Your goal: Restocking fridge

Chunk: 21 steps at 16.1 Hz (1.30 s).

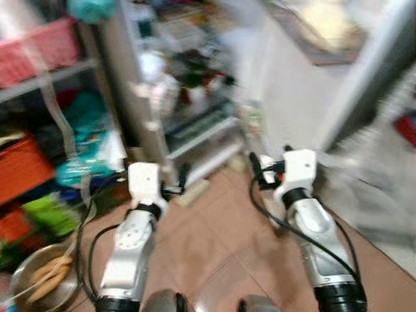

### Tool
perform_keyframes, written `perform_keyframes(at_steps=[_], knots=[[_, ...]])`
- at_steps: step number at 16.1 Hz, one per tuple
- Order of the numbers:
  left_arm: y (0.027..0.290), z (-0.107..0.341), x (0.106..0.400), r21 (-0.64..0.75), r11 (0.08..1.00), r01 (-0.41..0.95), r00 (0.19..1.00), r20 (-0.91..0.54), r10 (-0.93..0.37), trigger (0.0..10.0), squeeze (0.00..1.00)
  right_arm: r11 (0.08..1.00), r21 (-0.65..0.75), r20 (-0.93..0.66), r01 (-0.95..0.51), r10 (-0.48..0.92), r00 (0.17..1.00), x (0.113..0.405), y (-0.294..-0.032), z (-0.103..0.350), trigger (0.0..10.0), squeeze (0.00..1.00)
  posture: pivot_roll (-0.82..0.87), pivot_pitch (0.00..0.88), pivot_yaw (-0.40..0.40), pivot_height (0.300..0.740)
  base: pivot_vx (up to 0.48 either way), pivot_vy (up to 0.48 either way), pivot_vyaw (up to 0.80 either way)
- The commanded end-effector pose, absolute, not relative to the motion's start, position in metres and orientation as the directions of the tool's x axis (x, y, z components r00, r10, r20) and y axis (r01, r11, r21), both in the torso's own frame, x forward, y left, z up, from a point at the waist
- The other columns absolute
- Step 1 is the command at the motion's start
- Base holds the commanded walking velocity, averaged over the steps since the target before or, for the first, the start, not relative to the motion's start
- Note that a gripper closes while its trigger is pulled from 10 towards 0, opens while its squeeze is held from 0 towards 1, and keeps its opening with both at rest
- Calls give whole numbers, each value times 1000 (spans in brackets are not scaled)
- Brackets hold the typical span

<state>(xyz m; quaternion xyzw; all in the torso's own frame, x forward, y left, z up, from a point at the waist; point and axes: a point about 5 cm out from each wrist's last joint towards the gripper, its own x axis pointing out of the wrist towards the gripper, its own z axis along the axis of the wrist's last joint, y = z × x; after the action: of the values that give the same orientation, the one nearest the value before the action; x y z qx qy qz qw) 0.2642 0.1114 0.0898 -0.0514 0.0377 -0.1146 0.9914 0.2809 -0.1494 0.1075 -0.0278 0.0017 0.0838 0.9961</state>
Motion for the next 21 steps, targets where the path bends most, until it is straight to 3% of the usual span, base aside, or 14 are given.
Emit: perform_keyframes(at_steps=[1, 10, 15, 18, 21], knots=[[112, 92, 266, -102, 967, 235, 970, -46, -240, 10000, 0, 985, -51, 4, -167, 167, 986, 282, -148, 112, 10000, 0, 17, 42, 28, 740, 0, 0, -800], [107, 91, 266, -86, 954, 289, 956, -27, -292, 10000, 0, 987, -55, 23, -152, 154, 988, 289, -147, 112, 10000, 0, 26, 0, 25, 740, 60, 0, -768], [108, 89, 267, -68, 961, 267, 962, -31, -270, 10000, 0, 985, -72, 49, -157, 161, 986, 298, -146, 116, 10000, 0, 32, 0, 25, 740, 387, 0, 0], [110, 91, 268, -48, 968, 247, 969, -15, -248, 10000, 0, 986, -79, 58, -145, 150, 987, 306, -150, 119, 10000, 0, 40, 0, 22, 740, 0, 0, 0], [111, 92, 267, -49, 970, 238, 971, -14, -239, 10000, 0, 987, -91, 78, -132, 139, 987, 311, -154, 123, 10000, 0, 47, 0, 20, 740, 175, -404, 533]])
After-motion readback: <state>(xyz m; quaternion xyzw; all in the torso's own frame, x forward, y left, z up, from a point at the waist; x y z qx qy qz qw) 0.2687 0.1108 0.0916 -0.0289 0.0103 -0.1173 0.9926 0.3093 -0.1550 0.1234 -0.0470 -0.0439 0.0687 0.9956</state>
